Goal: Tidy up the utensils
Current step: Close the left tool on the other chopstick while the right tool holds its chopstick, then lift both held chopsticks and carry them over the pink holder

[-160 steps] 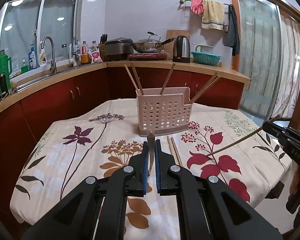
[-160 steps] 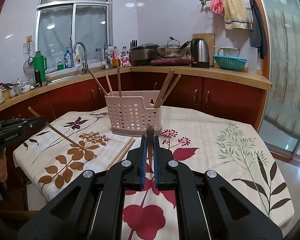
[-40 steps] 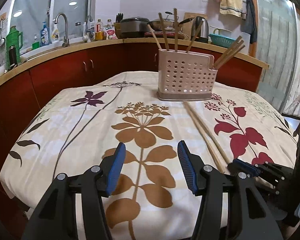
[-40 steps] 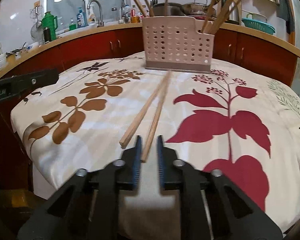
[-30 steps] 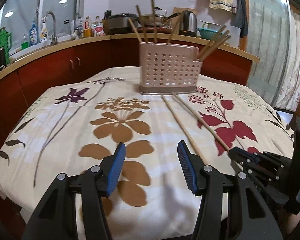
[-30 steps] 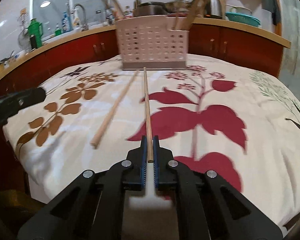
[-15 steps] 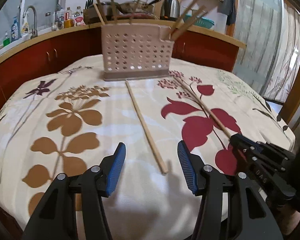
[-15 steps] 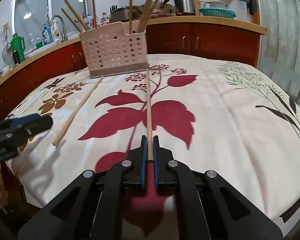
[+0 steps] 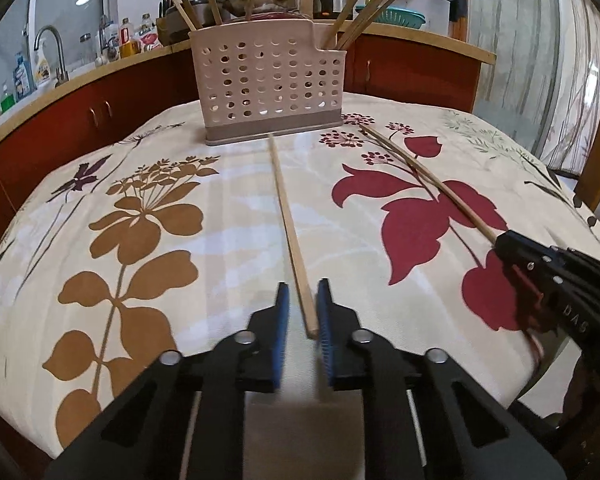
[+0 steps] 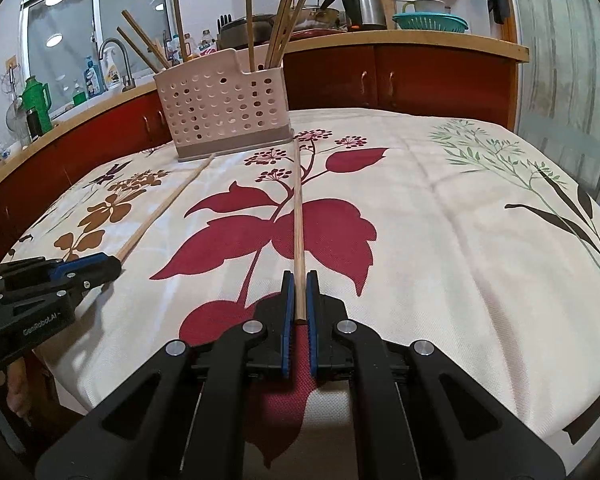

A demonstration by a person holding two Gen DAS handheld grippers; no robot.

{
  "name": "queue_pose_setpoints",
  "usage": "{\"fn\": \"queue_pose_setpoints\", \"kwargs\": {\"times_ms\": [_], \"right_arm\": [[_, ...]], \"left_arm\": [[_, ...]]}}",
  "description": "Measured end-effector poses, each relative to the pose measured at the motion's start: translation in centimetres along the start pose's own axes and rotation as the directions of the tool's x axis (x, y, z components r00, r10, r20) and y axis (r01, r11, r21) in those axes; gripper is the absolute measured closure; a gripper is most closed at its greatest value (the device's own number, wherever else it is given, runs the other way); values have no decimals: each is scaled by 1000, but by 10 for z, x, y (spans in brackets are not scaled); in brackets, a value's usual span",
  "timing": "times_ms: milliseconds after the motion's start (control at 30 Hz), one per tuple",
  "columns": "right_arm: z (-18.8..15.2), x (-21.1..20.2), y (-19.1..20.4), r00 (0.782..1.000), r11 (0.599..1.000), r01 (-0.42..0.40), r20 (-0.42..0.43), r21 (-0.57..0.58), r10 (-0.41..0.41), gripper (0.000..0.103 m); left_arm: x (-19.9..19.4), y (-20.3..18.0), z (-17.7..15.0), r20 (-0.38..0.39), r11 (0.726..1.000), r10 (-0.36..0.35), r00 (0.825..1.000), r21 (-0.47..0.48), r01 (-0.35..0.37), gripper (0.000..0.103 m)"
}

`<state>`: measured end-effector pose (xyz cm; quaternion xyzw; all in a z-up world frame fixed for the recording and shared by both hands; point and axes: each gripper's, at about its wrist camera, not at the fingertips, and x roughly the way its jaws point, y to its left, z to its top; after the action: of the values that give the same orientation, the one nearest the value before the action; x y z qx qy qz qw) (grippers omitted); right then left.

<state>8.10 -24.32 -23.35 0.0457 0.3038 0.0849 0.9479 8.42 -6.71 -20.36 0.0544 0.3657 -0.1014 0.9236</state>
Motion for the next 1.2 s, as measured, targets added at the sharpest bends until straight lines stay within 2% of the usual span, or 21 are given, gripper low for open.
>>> {"fn": "queue_pose_setpoints", "kwargs": {"times_ms": [133, 233, 367, 500, 567, 600, 800, 1200], "right_arm": [[0, -1, -2, 1000, 1000, -10, 1, 1, 10, 94], [-1, -3, -1, 1000, 1000, -20, 2, -9, 20, 87], [-2, -3, 2, 1000, 999, -20, 5, -26, 20, 84], [-4, -3, 3, 1000, 999, -9, 7, -44, 9, 86], [-4, -3, 3, 1000, 999, -2, 6, -48, 2, 90], [-3, -4, 2, 1000, 999, -2, 2, -45, 2, 96], [2, -13, 1, 1000, 999, -3, 19, -44, 4, 96], [34, -64, 18, 986, 993, 10, 167, -115, 10, 96]], "left_arm": [[1, 3, 0, 4, 1000, 5, 1000, 2, -5, 97], [0, 4, -1, 9, 1000, 2, 1000, 5, -2, 97], [0, 6, -1, 12, 1000, 2, 1000, 0, -2, 97], [-2, 9, -3, 15, 1000, 4, 1000, -5, -4, 97], [-3, 10, -3, 17, 1000, 6, 1000, -5, -6, 97], [-4, 11, -3, 19, 1000, 7, 1000, -5, -7, 97], [-18, 14, -1, 55, 1000, 15, 998, -3, -15, 97], [-61, 29, 13, 165, 999, 28, 986, -32, -23, 97]]}}
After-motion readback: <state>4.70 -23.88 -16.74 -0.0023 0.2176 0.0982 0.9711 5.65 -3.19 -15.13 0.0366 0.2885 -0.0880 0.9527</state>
